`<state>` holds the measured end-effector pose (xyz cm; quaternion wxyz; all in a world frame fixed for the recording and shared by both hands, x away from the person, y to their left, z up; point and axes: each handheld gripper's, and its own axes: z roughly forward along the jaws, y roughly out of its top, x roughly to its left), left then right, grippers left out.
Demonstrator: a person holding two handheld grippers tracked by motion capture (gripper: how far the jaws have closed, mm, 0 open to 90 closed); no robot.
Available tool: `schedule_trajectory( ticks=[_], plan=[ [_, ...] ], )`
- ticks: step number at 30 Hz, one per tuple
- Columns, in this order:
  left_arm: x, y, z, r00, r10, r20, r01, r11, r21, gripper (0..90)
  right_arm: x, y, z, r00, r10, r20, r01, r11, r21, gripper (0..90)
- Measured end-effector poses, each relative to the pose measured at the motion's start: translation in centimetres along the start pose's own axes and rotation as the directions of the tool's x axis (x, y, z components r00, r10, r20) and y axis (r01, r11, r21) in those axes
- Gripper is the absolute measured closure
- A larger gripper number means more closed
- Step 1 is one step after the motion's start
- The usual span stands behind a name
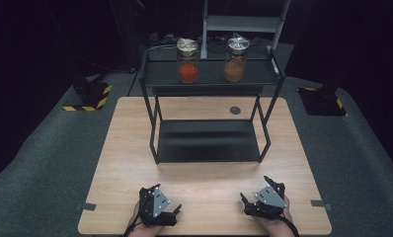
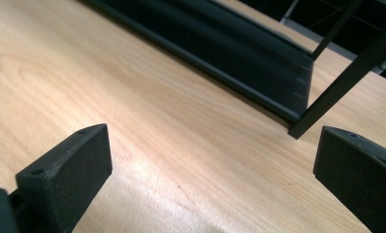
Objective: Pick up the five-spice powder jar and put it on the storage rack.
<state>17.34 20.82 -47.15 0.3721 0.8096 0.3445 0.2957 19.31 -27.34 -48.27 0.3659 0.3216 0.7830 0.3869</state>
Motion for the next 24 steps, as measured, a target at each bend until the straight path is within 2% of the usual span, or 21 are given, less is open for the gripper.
schedule_trajectory(
  ticks=[9,13,19,24],
  plan=[
    [-0.1,0.1,0.1,0.9996,0.027,0.008,-0.027,0.9996,0.006,1.2,0.3,0.1,0.0,0.9997,-0.023,0.0,0.023,1.0,0.005,0.0],
    [0.2,0.2,0.1,0.9991,0.032,0.028,-0.033,0.9994,0.01,1.2,0.3,-0.2,-0.1,1.0,-0.002,0.009,0.002,1.0,-0.009,0.0],
    [0.8,0.1,0.1,0.9988,0.01,0.049,-0.01,0.9999,0.007,1.2,0.1,-0.3,-0.2,0.9999,0.011,0.003,-0.011,1.0,-0.013,0.0],
    [0.6,0.0,0.0,0.9993,0.013,0.036,-0.013,0.9999,-0.003,1.2,-0.2,-0.5,-0.3,0.9993,0.037,-0.002,-0.037,0.999,-0.026,0.0]
  ],
)
